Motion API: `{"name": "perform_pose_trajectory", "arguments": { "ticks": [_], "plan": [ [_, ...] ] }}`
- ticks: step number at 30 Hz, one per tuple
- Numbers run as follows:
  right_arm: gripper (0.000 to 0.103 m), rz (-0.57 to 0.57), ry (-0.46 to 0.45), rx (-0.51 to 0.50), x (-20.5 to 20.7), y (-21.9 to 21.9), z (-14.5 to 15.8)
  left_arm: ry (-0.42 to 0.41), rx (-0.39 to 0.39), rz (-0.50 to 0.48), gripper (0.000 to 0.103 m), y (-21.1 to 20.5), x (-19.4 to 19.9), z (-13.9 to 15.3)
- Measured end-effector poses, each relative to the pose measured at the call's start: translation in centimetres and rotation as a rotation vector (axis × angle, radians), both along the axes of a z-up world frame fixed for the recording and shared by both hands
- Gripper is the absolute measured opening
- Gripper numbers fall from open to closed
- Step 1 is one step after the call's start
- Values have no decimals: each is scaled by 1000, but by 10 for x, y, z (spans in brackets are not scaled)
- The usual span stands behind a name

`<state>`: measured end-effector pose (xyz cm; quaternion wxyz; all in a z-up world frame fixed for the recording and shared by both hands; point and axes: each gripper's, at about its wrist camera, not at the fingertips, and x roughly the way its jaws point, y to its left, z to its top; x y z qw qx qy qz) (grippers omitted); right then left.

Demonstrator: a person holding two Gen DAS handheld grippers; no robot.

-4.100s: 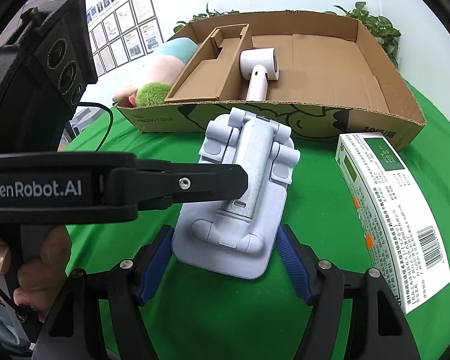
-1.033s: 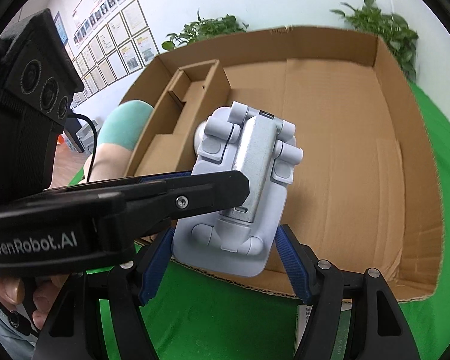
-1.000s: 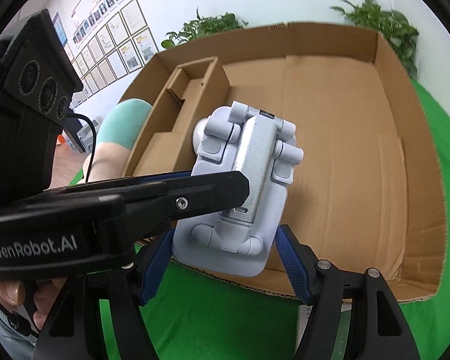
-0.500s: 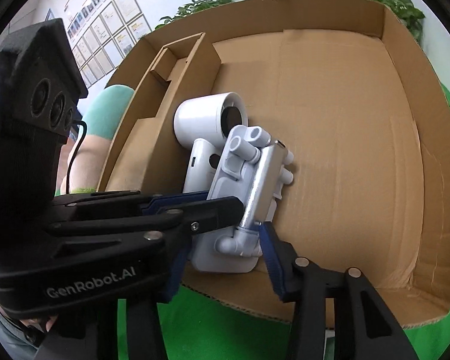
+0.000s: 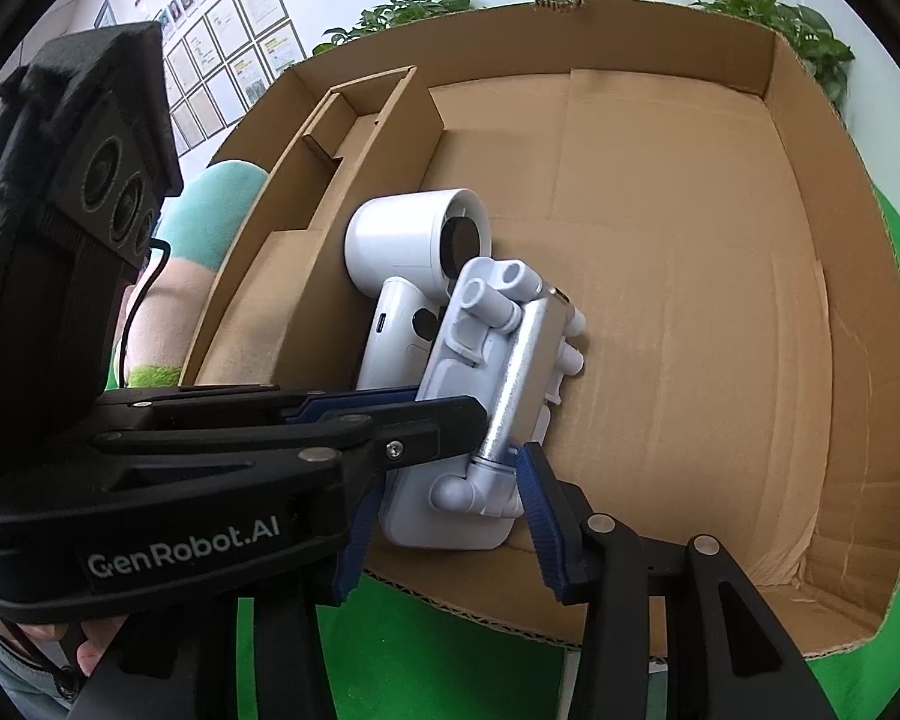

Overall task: Organize objects
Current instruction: 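Carry the white stand over the tray and lower it beside the hair dryer, then open both grippers to release the stand and withdraw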

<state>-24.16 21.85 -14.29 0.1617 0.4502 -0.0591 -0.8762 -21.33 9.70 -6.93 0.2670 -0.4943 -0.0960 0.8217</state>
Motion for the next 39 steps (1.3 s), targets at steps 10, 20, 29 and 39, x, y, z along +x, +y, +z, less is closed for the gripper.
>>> {"name": "perform_pose_trajectory", "arguments": {
  "ticks": [10,20,29,39],
  "plan": [
    [66,-37,18,-76,-1,15,6,88,-37,26,18,-26,13,24],
    [64,-100,-11,-23,-24,8,-5,111,-48,47,18,-49,23,27],
    [41,-110,30,128,-23,3,-10,139,-45,34,18,-53,31,28],
    [24,-57,57,206,-18,-11,-9,144,-48,52,18,-57,27,28]
  ]
}}
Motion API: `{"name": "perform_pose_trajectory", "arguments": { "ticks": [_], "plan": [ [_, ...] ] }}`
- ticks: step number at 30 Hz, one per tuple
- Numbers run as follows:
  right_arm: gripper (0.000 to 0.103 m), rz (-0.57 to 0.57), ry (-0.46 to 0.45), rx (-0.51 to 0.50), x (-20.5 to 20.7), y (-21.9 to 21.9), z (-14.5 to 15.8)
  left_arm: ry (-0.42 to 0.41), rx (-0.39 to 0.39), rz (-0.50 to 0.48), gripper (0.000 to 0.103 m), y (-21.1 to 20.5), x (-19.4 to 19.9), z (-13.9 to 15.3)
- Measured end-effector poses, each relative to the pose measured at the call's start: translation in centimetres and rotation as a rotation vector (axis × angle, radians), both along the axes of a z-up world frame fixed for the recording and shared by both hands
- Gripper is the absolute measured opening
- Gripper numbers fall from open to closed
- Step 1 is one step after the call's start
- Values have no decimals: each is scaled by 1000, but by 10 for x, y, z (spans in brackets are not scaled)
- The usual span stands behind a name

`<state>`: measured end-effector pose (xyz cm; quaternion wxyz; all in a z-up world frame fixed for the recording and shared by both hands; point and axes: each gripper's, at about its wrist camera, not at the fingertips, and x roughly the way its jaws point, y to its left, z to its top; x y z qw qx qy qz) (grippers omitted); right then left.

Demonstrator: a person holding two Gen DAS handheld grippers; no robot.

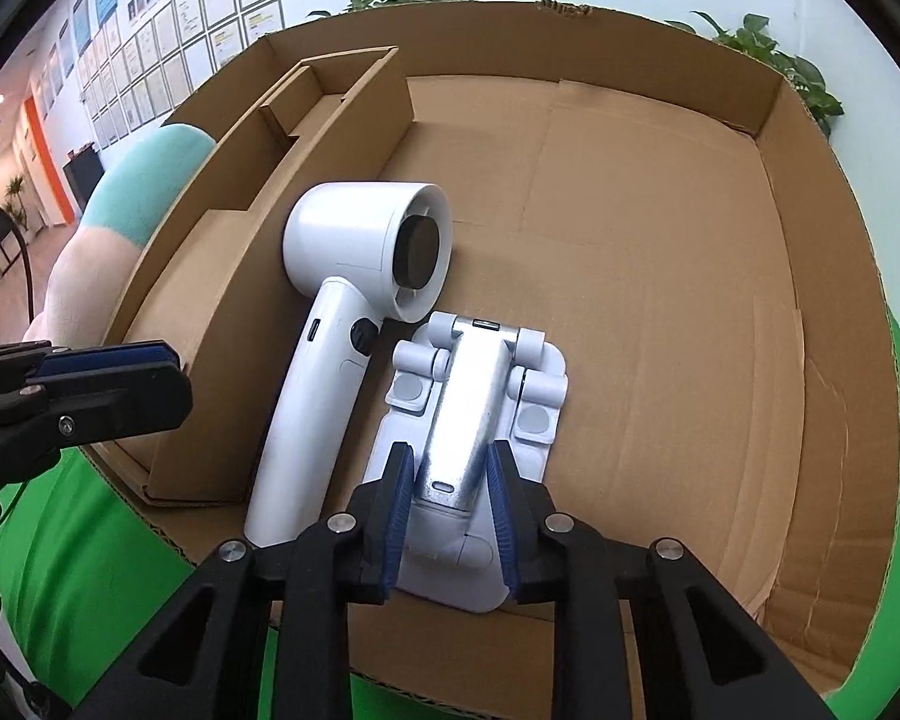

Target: Organize objects

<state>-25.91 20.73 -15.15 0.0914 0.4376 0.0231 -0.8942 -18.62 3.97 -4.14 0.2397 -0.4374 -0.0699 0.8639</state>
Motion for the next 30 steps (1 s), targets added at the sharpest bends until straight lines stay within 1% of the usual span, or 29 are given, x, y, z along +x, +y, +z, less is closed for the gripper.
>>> {"name": "perform_pose_trajectory", "arguments": {
  "ticks": [7,14,17,19,20,21,22,23,24,26,27,28,30],
  "plan": [
    [24,-7,-17,-43,1,-3,1,-4,-2,6,18,8,-9,-2],
    [24,-12,-13,-38,7,-7,-2,-2,-8,10,18,11,-12,-4],
    [26,-19,-16,-47,7,-8,-3,6,-14,19,18,10,-11,-4],
    [33,-22,-21,-63,6,-9,-2,25,-22,33,18,10,-10,-1],
    [45,-26,-15,-68,5,-9,-2,36,-25,37,18,8,-8,0],
    [59,-40,7,-63,8,-9,0,48,-30,41,22,7,-6,2],
    [65,-47,26,-60,12,-8,2,63,-35,45,25,7,-4,4],
    [74,-53,43,-61,14,-8,4,79,-39,47,31,7,-2,6],
    [79,-61,65,-61,18,-6,7,91,-40,49,35,7,0,7],
    [80,-73,77,-44,20,-5,8,99,-45,49,35,8,2,9],
    [80,-79,66,-36,18,-3,7,98,-46,47,35,8,2,9],
    [80,-85,34,-47,15,0,3,95,-47,46,35,9,2,9],
    [71,-85,-19,-84,9,4,-4,91,-48,47,35,8,2,7]
  ]
}}
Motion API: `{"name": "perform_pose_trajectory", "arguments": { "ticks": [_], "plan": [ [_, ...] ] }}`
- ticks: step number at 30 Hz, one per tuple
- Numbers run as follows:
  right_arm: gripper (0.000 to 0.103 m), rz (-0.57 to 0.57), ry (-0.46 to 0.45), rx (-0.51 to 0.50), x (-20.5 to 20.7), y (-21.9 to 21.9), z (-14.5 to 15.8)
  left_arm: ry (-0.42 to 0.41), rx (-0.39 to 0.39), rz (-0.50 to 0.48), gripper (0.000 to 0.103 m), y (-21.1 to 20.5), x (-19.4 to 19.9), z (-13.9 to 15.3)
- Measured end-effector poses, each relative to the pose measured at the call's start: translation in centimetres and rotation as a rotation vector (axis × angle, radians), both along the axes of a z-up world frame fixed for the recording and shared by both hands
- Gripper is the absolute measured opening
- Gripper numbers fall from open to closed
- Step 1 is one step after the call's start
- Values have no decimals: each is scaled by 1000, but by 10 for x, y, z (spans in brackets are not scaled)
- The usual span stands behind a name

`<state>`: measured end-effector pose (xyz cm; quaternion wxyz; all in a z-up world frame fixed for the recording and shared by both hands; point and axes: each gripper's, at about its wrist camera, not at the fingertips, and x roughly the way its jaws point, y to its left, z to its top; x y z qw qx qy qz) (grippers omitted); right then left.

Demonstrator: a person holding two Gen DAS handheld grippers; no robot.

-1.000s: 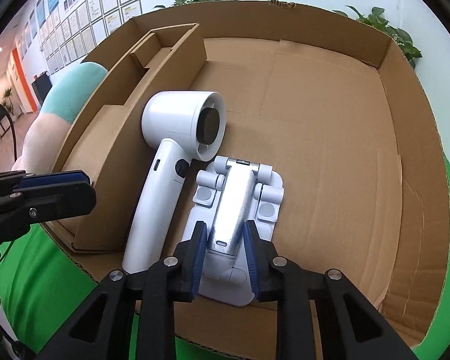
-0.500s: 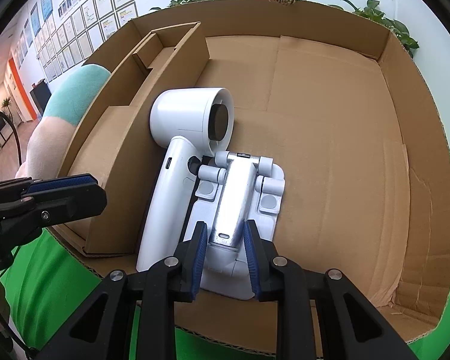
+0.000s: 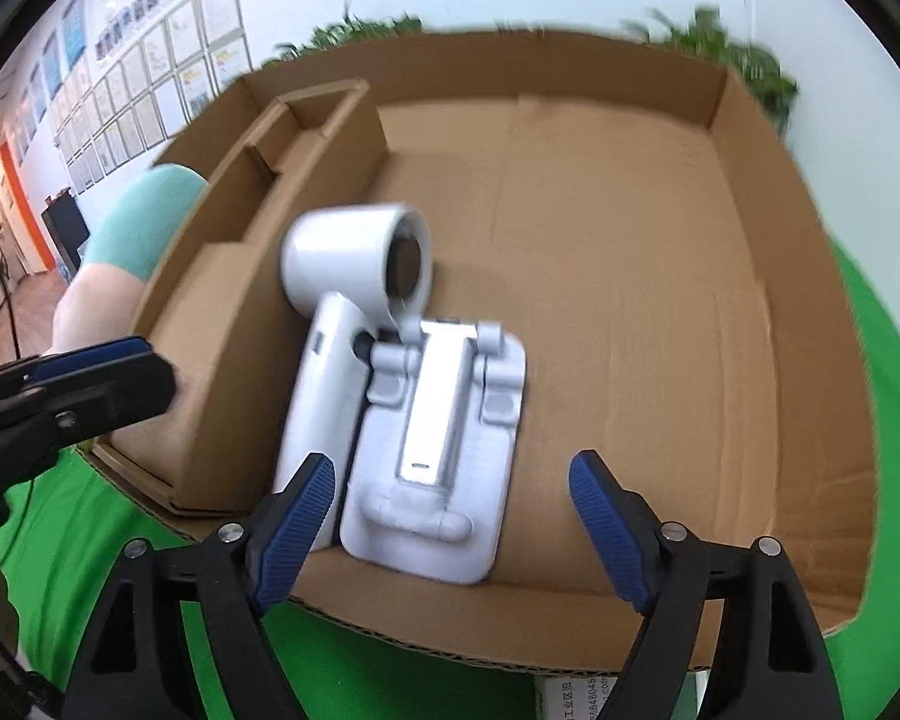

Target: Organize objects

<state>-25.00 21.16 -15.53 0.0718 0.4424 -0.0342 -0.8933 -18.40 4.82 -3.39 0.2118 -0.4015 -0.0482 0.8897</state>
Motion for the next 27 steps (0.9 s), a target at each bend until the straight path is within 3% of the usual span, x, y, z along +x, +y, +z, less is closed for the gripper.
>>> {"name": "perform_pose_trajectory", "arguments": {
  "ticks": [5,19,24,27],
  "plan": [
    [63,38,-36,-42,-3,-7,-7,-8,0,15,35,-7,2,-3],
    [63,33,-26,-49,1,-14,-5,-10,5,13,35,-8,5,-3],
    [79,32,1,-79,1,-8,1,-11,1,9,35,-9,6,-4],
    [79,13,18,-46,-3,-4,6,-12,2,9,35,-9,6,-4]
  ]
}}
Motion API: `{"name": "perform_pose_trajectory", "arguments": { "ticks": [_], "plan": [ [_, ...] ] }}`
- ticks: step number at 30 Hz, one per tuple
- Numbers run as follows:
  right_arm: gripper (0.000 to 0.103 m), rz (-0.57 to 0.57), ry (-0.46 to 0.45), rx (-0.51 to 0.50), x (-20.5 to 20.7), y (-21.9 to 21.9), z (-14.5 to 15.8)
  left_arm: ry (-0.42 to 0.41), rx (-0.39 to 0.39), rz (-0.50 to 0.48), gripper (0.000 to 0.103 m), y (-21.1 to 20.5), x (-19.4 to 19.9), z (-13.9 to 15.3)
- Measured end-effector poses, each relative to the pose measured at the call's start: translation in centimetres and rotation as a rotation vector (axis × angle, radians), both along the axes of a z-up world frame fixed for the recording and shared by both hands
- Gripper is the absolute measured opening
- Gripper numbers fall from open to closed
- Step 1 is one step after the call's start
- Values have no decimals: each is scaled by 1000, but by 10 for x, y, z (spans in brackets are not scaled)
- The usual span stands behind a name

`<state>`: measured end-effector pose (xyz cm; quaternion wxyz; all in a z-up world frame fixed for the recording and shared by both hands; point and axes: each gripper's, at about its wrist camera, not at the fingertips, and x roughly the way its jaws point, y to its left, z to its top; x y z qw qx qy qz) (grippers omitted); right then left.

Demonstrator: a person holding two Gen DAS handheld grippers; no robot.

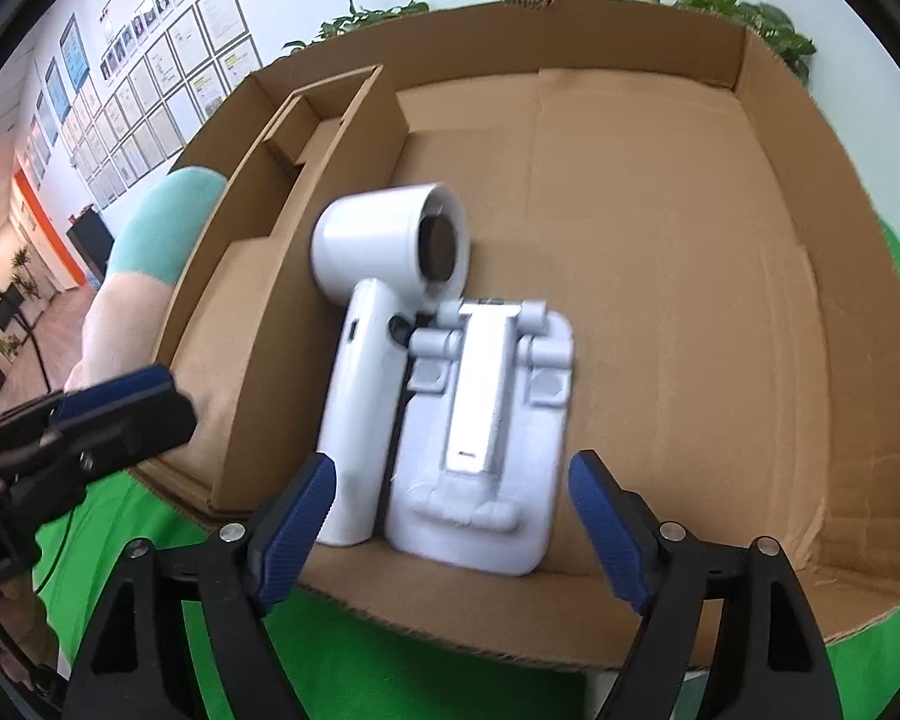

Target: Organize objects

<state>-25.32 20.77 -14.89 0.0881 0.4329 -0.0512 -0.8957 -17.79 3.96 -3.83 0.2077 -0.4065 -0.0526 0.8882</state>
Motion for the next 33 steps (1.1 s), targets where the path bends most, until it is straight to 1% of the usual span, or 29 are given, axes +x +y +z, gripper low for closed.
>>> {"name": "perform_pose_trajectory", "arguments": {
  "ticks": [2,4,6,7,8,9,13,15,23,33],
  "plan": [
    [79,-18,-1,21,-5,5,1,-1,1,0,35,-1,0,0],
    [75,-26,-22,29,-10,9,-2,0,1,0,35,0,0,0],
    [62,-17,-50,40,-16,9,-8,-1,4,1,35,-1,0,-1],
    [58,-6,-69,44,-17,7,-13,-2,3,2,35,-1,0,-2],
    [52,0,-74,42,-17,6,-15,-3,3,2,35,-1,0,-2],
    [49,-1,-66,33,-17,5,-15,-4,3,2,35,-1,1,-3],
    [48,-9,-68,33,-19,5,-14,-6,4,5,35,-4,1,-3],
    [45,-20,-73,26,-20,8,-14,-6,6,8,35,-5,1,-3],
    [45,-62,-89,13,-25,10,-13,-9,7,8,35,-5,0,-4],
    [45,-84,-112,-66,-35,21,-9,-7,2,7,35,-2,1,-3]
  ]
}}
